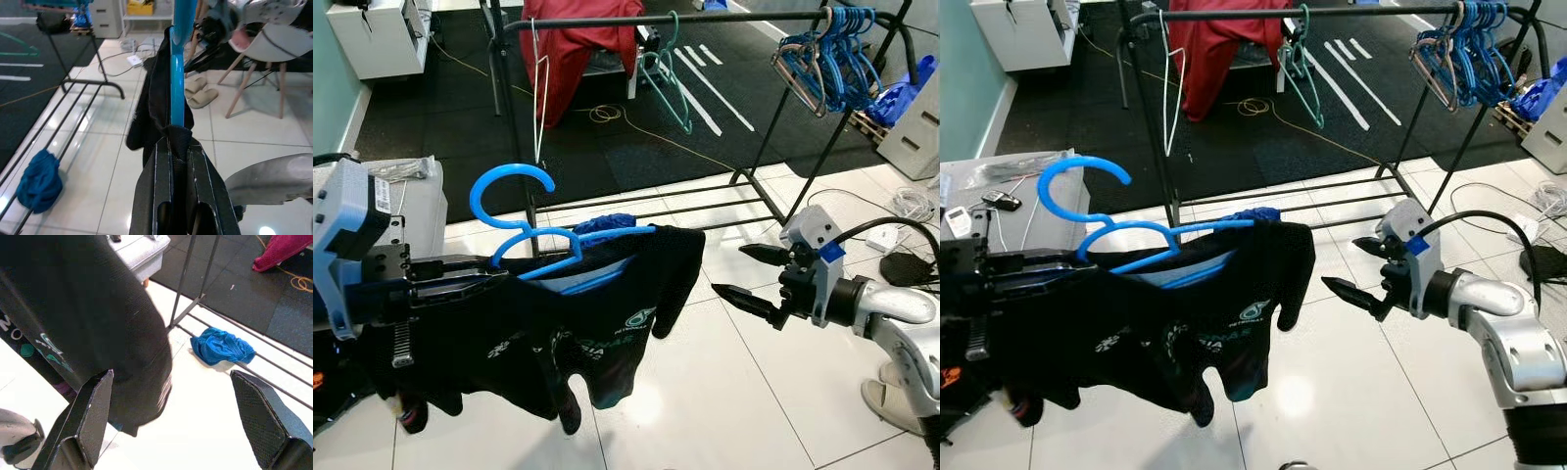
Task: Hang hanger
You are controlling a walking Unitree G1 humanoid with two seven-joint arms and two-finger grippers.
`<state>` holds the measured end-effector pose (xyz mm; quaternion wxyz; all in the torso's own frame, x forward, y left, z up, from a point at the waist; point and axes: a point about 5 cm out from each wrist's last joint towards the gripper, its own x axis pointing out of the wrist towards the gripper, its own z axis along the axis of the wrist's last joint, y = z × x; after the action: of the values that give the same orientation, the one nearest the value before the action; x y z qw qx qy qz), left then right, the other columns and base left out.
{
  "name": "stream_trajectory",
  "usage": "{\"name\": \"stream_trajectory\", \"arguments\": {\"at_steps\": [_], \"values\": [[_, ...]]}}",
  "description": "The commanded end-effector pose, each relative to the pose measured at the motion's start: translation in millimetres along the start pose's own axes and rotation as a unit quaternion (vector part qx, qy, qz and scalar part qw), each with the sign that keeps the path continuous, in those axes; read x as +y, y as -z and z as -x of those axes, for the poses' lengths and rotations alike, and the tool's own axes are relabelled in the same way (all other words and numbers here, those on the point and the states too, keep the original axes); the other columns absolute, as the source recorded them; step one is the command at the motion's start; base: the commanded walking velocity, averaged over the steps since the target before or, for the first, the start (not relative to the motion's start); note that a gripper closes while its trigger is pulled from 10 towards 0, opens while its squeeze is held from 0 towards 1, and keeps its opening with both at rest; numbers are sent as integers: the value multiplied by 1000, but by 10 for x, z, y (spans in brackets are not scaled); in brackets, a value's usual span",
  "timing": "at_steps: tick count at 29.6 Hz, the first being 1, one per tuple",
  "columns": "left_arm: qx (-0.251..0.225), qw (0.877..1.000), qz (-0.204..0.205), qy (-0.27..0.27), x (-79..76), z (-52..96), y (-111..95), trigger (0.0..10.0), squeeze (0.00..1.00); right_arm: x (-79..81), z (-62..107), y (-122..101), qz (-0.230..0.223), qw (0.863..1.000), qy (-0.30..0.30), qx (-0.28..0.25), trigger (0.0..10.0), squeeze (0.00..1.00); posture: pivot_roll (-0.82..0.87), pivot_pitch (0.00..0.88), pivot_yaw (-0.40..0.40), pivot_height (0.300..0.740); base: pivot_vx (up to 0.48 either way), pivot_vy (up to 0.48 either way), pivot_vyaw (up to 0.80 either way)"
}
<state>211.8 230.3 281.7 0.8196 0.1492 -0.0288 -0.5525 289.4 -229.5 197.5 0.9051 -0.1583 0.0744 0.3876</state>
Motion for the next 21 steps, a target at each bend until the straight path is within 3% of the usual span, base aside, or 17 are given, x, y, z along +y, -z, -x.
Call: {"name": "stream_trajectory", "arguments": {"at_steps": [1, 11, 12, 14, 15, 19, 21], "values": [[0, 1000, -11, 18, -46, 5, -64, 10000, 0, 31, -44, 8, 7, 1000, -14, 0, 10000, 0, -74, 53, -25, 740, 0, 0, 0], [-3, 999, -2, 47, -132, -76, -36, 10000, 0, 152, -171, -46, 25, 998, -52, -15, 10000, 0, -78, 47, -28, 740, 0, 0, 0], [-5, 999, -2, 48, -135, -82, -42, 10000, 0, 175, -190, -49, 20, 998, -59, -20, 1725, 0, -78, 47, -28, 740, 0, 0, 0], [-7, 999, -2, 49, -137, -86, -45, 10000, 0, 191, -203, -51, 17, 998, -63, -24, 1725, 0, -78, 47, -28, 740, 0, 0, 0], [-7, 999, -2, 47, -136, -87, -48, 10000, 0, 232, -205, -50, 14, 996, -80, -24, 0, 0, -76, 51, -28, 740, 0, 0, 0], [-5, 999, -4, 37, -121, -78, -51, 10000, 0, 270, -201, -59, 3, 995, -96, -29, 0, 0, -76, 56, -27, 740, 0, 0, 0], [8, 1000, 0, 21, -77, -35, -2, 10000, 0, 198, -155, -80, 2, 996, -78, -34, 0, 0, -79, 60, -25, 740, 0, 0, 0]]}}
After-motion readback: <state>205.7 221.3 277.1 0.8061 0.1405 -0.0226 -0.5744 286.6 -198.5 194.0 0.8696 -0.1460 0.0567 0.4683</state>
